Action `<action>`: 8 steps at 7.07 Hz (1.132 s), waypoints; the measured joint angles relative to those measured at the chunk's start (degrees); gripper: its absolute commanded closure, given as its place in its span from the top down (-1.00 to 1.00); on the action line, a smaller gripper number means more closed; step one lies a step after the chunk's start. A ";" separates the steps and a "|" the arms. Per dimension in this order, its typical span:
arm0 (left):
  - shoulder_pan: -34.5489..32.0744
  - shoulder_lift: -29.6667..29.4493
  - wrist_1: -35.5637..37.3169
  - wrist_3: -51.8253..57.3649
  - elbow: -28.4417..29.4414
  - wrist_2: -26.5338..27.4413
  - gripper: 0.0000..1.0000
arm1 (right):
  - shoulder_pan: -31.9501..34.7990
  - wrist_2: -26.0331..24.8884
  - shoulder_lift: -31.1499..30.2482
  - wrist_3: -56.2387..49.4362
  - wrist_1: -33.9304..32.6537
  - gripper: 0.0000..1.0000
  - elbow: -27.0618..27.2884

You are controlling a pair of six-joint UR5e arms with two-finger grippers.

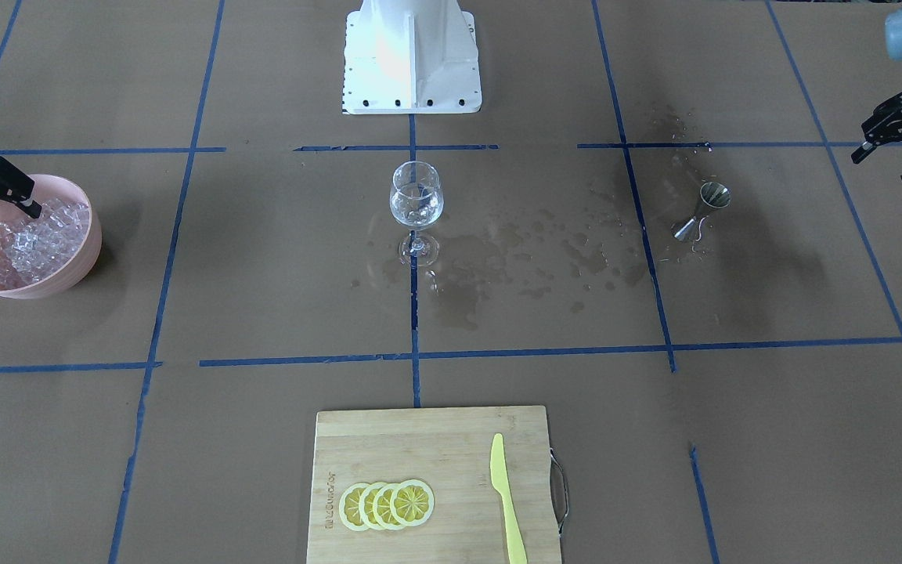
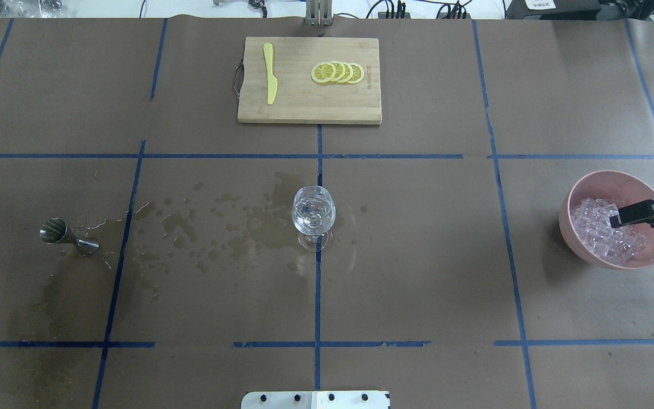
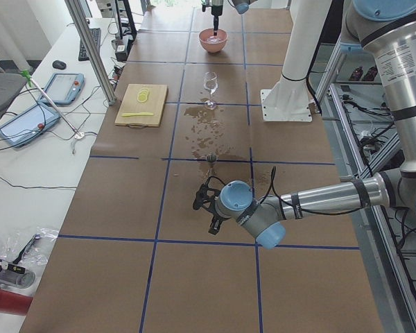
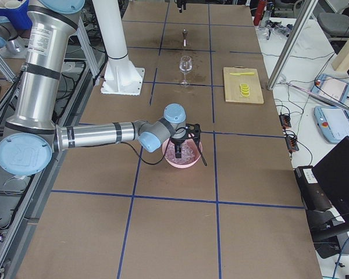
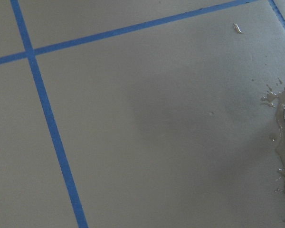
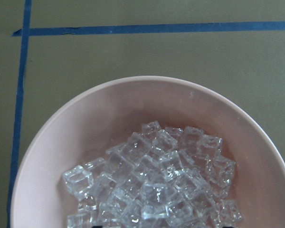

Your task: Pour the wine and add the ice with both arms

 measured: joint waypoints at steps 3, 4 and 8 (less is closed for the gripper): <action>-1.13 0.47 0.68 -0.14 -1.21 -0.30 1.00 | -0.55 -1.50 3.18 1.56 0.11 0.61 -3.73; -1.16 0.56 0.69 -0.33 -1.42 -0.29 1.00 | -0.60 -1.17 3.36 1.67 0.22 0.29 -3.97; -1.29 0.77 0.70 -0.57 -1.68 -0.27 1.00 | -0.79 0.78 3.04 1.73 0.45 -1.00 -3.80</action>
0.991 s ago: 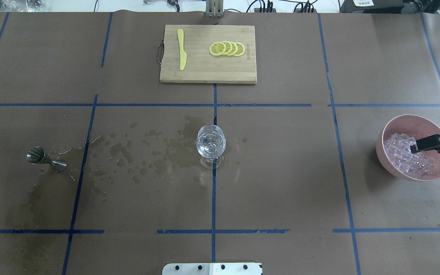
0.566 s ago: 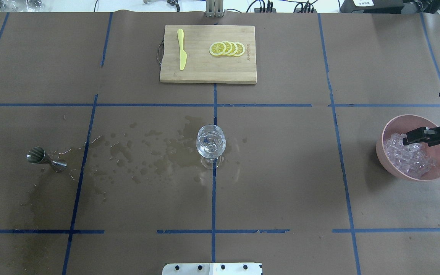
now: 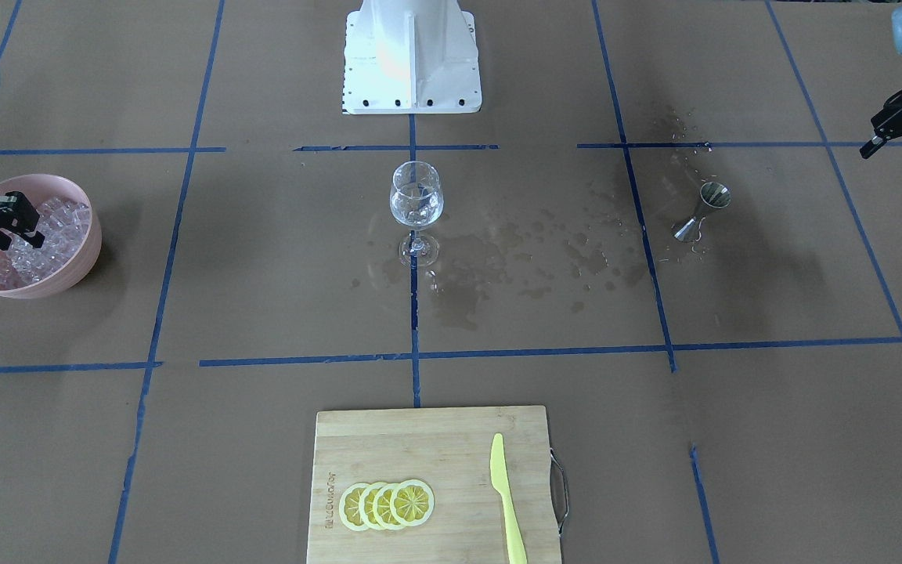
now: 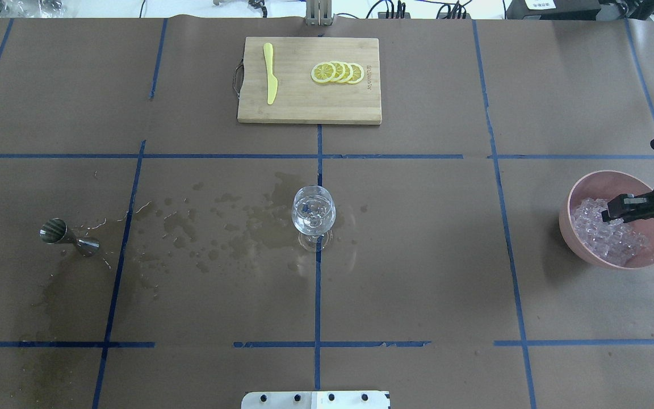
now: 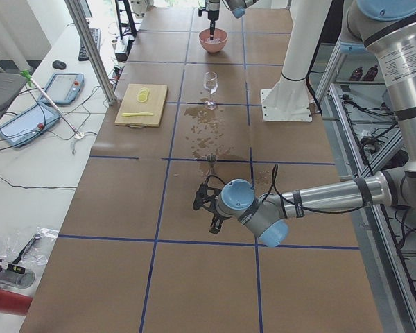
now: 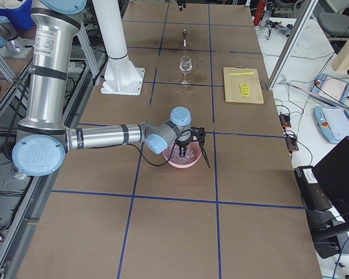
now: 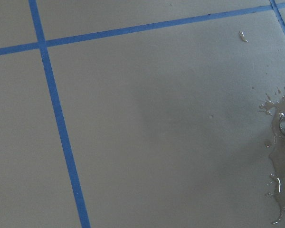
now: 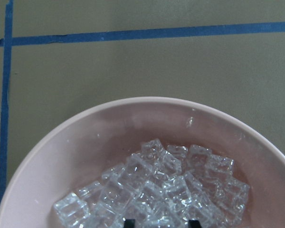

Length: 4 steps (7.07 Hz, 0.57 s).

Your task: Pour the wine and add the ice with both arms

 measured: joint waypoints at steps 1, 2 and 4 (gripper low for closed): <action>-0.04 0.02 -0.02 0.00 -0.04 0.00 1.00 | -0.07 0.40 -0.08 0.00 0.02 -1.00 0.16; -0.05 0.02 -0.06 0.00 -0.11 0.00 1.00 | -0.03 1.01 -0.14 0.00 -0.09 -1.00 0.92; -0.07 0.08 -0.19 0.00 -0.41 0.00 1.00 | 1.49 4.27 0.09 0.03 -2.61 -1.00 6.45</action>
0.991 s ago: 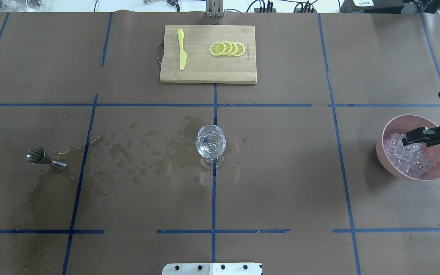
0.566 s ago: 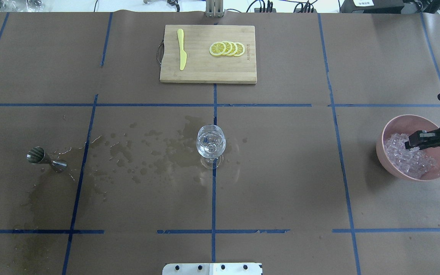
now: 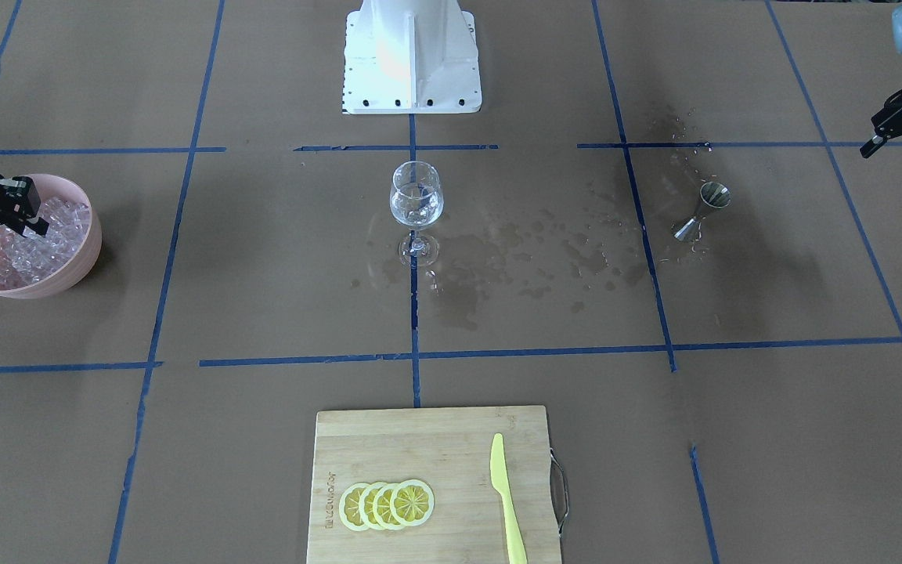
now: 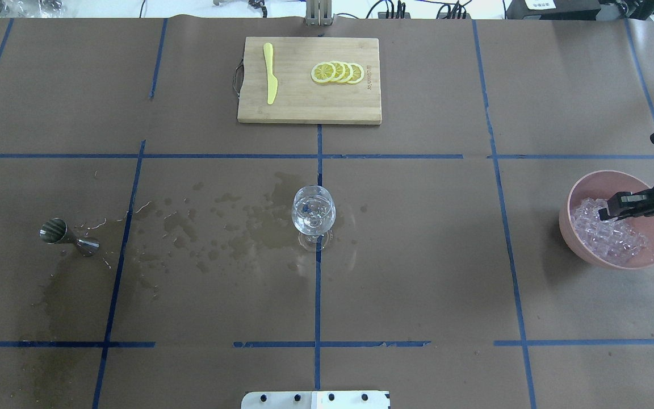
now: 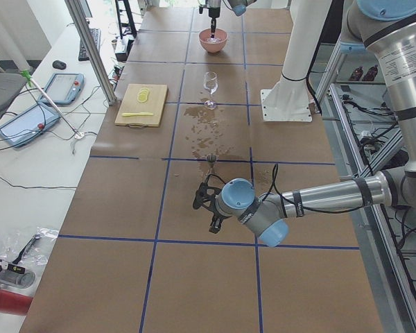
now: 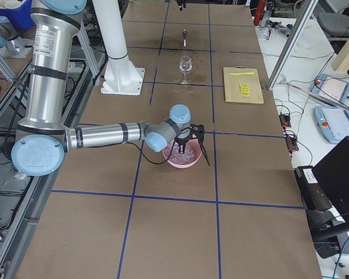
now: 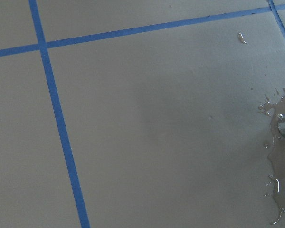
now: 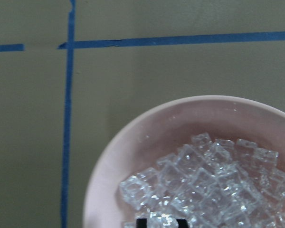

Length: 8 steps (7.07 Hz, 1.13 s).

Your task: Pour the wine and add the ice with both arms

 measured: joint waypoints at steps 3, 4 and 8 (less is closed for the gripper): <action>-0.02 0.09 -2.02 0.10 -0.27 0.02 1.00 | -0.30 2.23 10.03 7.57 -12.70 -1.00 8.79; -0.01 0.04 -2.53 -0.11 -0.35 0.50 1.00 | -3.91 0.82 15.70 15.52 -13.96 -1.00 9.47; 0.00 -0.22 -2.88 -0.35 -0.46 3.29 1.00 | -23.85 -17.47 40.99 40.18 -28.70 -1.00 8.95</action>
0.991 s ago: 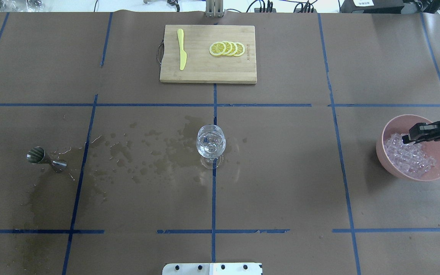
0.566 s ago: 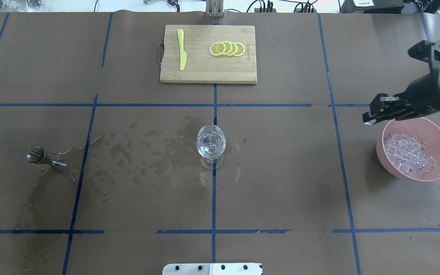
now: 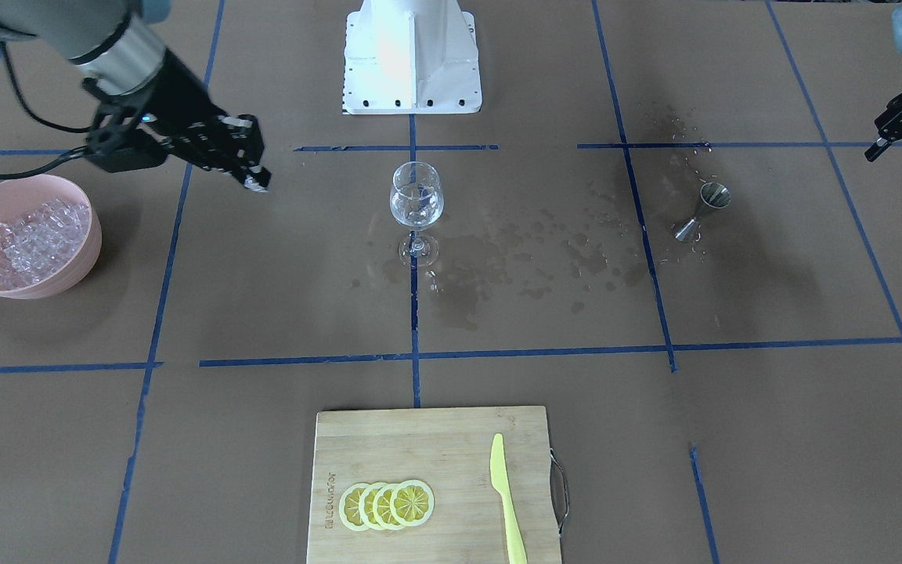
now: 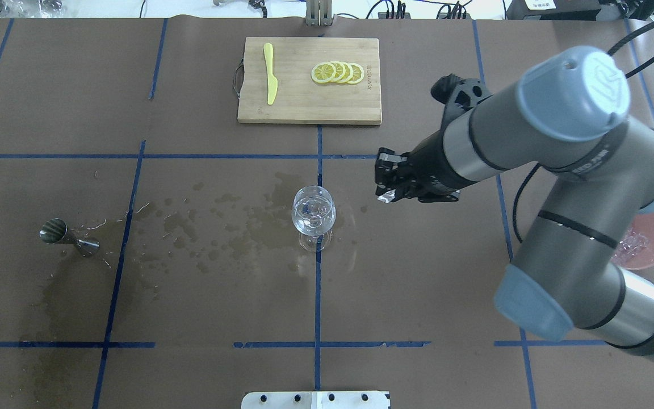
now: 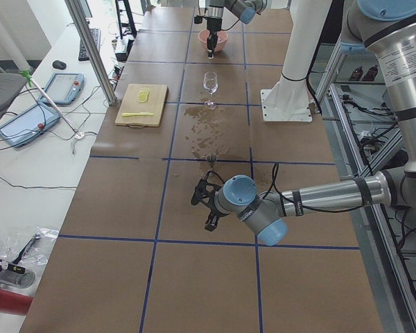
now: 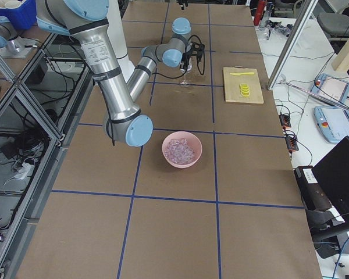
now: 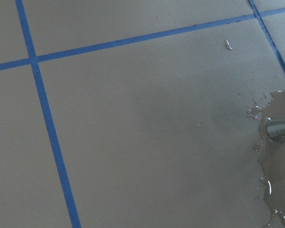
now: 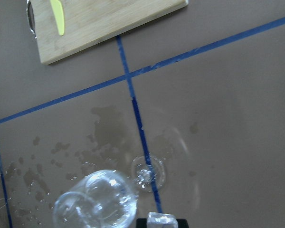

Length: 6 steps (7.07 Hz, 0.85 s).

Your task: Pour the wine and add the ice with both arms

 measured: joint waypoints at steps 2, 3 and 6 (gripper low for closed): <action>0.00 -0.02 -0.03 -0.36 -0.01 0.09 1.00 | -3.52 -4.44 7.23 3.38 -4.61 -1.00 -2.63; 0.00 -0.02 -0.19 -1.09 -0.02 0.12 1.00 | -3.93 -4.96 8.77 4.01 -5.04 -1.00 -3.83; 0.00 0.05 -0.53 -2.01 -0.02 0.14 1.00 | -4.50 -5.24 10.07 4.34 -5.19 -0.91 -5.50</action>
